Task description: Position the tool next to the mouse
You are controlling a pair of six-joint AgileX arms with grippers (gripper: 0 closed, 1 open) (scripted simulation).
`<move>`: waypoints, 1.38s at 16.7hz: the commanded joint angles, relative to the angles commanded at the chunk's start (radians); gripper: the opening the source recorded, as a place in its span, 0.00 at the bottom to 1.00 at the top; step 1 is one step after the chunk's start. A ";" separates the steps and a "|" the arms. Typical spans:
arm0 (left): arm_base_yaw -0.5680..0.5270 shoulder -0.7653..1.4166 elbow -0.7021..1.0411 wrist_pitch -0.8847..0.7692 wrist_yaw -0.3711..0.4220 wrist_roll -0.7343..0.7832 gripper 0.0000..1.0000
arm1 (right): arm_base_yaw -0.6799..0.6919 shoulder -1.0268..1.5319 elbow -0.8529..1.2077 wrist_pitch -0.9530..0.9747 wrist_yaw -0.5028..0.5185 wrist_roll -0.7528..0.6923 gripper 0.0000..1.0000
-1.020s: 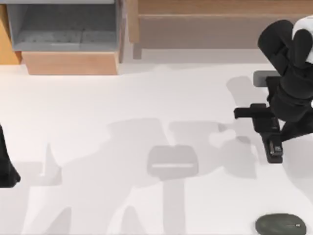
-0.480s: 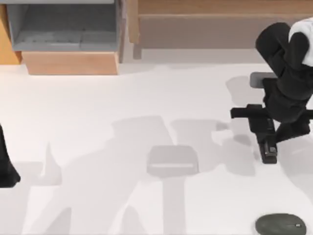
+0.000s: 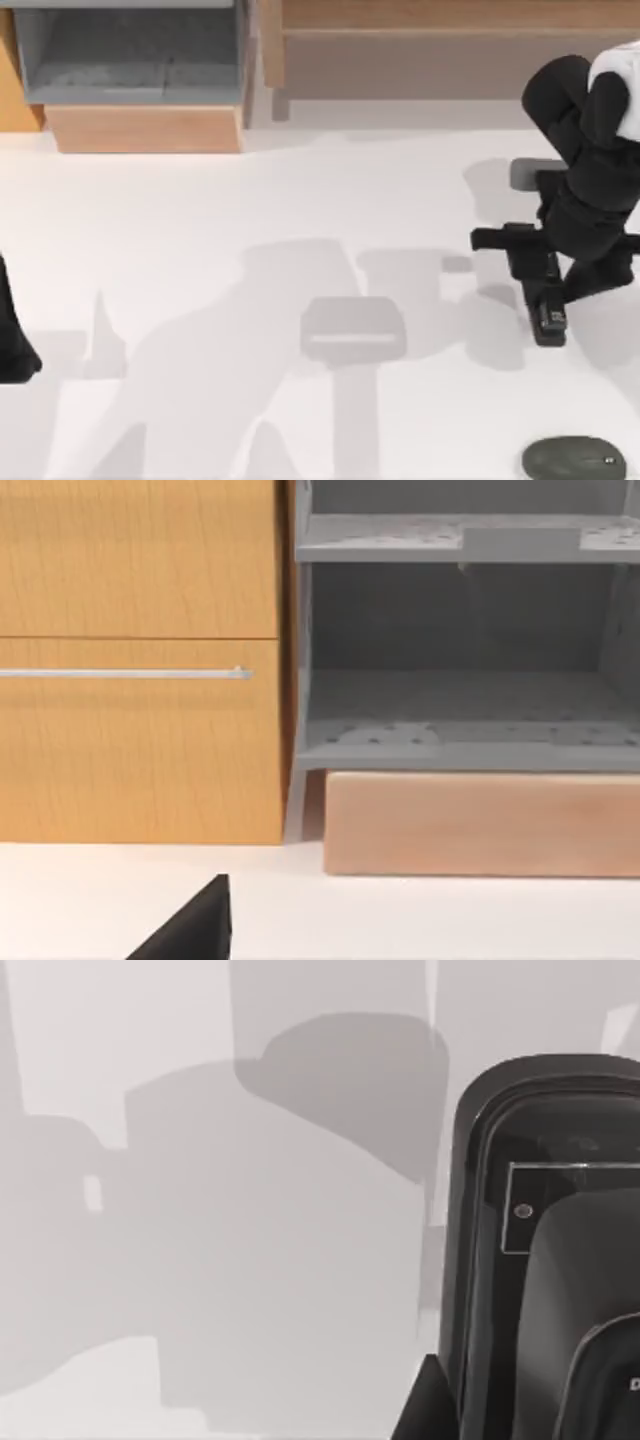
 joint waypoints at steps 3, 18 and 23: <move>0.000 0.000 0.000 0.000 0.000 0.000 1.00 | 0.001 -0.008 -0.007 0.005 0.005 -0.001 0.00; 0.000 0.000 0.000 0.000 0.000 0.000 1.00 | 0.007 0.006 -0.051 0.099 0.068 -0.006 0.00; 0.000 0.000 0.000 0.000 0.000 0.000 1.00 | 0.007 0.006 -0.051 0.099 0.068 -0.006 0.38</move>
